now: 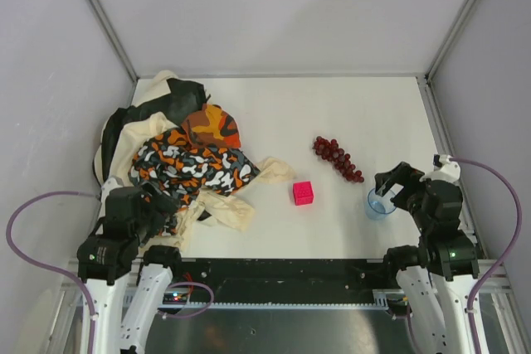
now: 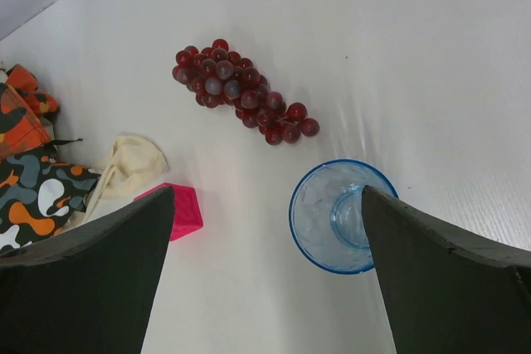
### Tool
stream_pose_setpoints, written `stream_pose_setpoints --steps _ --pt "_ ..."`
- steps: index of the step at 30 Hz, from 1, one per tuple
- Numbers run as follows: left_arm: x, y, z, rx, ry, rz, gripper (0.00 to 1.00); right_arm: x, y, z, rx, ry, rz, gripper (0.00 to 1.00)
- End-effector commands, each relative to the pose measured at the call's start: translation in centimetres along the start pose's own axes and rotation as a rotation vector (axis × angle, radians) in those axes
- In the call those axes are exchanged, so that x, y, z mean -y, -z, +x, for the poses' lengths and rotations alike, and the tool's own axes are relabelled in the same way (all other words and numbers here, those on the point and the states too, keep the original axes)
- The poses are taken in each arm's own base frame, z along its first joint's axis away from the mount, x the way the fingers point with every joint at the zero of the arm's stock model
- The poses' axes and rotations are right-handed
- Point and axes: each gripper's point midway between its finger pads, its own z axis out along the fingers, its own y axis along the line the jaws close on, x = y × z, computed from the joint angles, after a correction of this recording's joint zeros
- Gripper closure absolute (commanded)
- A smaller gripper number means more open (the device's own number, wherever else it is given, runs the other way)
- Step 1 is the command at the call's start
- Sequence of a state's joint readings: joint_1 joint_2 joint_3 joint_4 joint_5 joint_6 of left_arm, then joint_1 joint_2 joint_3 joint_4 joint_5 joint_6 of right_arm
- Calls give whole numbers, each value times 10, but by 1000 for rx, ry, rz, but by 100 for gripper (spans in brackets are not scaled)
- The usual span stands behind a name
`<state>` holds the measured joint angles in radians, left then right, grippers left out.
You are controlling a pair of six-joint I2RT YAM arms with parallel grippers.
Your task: Pick out a specific cloth from the pile
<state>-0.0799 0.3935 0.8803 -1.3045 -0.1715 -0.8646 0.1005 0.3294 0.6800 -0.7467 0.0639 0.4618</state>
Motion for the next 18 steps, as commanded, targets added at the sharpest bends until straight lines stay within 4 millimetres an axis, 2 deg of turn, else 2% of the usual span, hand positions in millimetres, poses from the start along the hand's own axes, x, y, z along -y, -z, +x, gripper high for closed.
stream_pose_setpoints --steps 1,7,11,13,18 --pt "1 -4 -6 -2 31 -47 1 -5 4 -11 45 19 -27 1" --pt "1 -21 -10 -30 39 -143 0 -14 4 -4 19 37 -90 1" --pt "23 -42 -19 -35 41 -111 0 -22 1 4 -27 58 -140 1" --pt "31 -58 -22 -37 58 -123 0 -23 -1 6 -40 60 -140 1" --pt "19 -120 -17 -12 109 -246 0 -23 -3 8 -57 65 -140 1"
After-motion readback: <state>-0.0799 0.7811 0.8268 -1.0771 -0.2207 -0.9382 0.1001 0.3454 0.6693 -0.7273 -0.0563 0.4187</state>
